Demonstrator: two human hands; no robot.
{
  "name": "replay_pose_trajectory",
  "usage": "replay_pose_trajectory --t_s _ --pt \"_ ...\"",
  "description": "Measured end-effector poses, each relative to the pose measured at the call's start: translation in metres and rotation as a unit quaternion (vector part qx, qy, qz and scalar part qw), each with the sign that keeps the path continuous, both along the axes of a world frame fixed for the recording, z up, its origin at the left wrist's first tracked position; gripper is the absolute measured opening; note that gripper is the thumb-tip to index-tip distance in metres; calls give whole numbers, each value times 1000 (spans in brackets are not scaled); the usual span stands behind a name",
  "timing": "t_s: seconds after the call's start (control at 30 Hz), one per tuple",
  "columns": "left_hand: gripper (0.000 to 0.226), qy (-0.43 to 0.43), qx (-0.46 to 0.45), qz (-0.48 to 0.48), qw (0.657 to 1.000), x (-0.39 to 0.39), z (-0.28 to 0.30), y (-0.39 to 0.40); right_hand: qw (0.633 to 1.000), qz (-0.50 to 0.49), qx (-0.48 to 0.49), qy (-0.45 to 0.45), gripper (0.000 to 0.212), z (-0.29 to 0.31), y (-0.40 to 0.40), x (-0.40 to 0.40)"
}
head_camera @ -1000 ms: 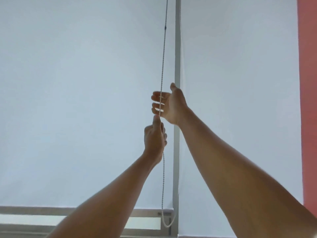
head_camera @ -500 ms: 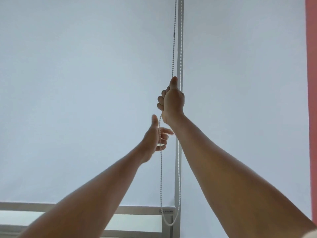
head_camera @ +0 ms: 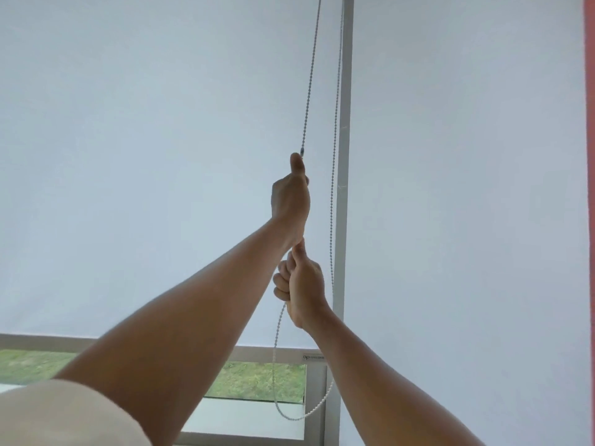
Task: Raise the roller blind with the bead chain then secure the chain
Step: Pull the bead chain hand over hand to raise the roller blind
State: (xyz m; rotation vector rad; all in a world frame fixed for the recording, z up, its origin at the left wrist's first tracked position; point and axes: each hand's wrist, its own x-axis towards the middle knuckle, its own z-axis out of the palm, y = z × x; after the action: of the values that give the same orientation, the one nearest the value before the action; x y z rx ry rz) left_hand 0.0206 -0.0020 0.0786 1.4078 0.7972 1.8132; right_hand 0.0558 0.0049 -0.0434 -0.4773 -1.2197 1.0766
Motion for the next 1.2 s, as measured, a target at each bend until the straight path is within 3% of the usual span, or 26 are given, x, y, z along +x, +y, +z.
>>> replay_pose_trajectory --t_s 0.2,0.33,0.57,0.77,0.83,1.07,1.2 --pt "52 -66 134 33 988 7 -7 3 997 31 15 -73 51 14 6 14" --pt "52 -49 163 34 985 9 -12 0 992 19 -14 -123 65 35 9 25" --pt "64 -19 176 64 982 5 -25 -16 999 -16 -22 -37 79 123 -8 33" --pt "55 0 120 23 993 12 -96 1 998 -37 -30 -45 68 177 -39 22" --pt "54 10 103 -4 995 10 -104 -1 996 -62 -58 -11 60 181 -42 15" --pt "57 81 56 -60 993 -13 -87 -3 992 -104 19 67 50 171 -41 8" --pt "70 74 4 -69 995 -29 -63 -2 989 -109 54 86 49 155 -41 6"
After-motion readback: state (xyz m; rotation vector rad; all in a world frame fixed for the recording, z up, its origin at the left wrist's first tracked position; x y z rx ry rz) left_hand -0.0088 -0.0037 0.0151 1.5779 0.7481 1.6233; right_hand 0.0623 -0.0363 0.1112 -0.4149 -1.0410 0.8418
